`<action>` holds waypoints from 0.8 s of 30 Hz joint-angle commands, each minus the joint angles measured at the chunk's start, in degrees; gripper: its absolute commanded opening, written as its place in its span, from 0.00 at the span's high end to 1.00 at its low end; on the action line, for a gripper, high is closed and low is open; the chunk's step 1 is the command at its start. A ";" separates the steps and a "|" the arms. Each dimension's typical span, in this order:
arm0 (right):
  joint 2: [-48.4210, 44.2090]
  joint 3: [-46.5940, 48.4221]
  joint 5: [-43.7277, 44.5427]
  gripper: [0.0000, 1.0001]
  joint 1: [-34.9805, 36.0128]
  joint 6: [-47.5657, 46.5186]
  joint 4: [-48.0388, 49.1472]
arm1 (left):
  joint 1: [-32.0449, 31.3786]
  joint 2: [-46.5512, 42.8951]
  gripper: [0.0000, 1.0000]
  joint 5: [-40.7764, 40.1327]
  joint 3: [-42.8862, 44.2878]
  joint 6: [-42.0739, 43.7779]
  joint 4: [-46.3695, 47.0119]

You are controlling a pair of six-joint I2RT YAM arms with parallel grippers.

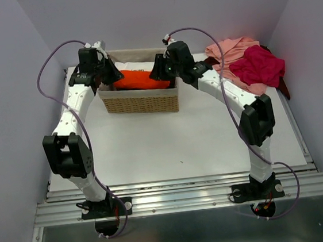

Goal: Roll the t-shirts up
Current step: Reset both arms

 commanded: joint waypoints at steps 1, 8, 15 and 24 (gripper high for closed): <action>-8.43 2.26 7.14 0.48 0.43 -3.23 -0.62 | -0.16 -5.46 0.99 1.87 3.66 1.90 -1.79; -19.23 -6.33 26.72 0.00 0.43 -6.84 -2.46 | -0.16 -11.16 0.99 2.05 2.71 3.22 -1.63; -34.16 -23.71 47.41 0.00 0.43 -7.28 -2.82 | -0.16 -24.35 0.75 0.64 -7.56 4.45 5.58; -52.64 -42.90 58.76 0.00 0.43 -0.27 -10.62 | -0.16 -40.87 0.52 -2.87 -21.71 7.61 9.54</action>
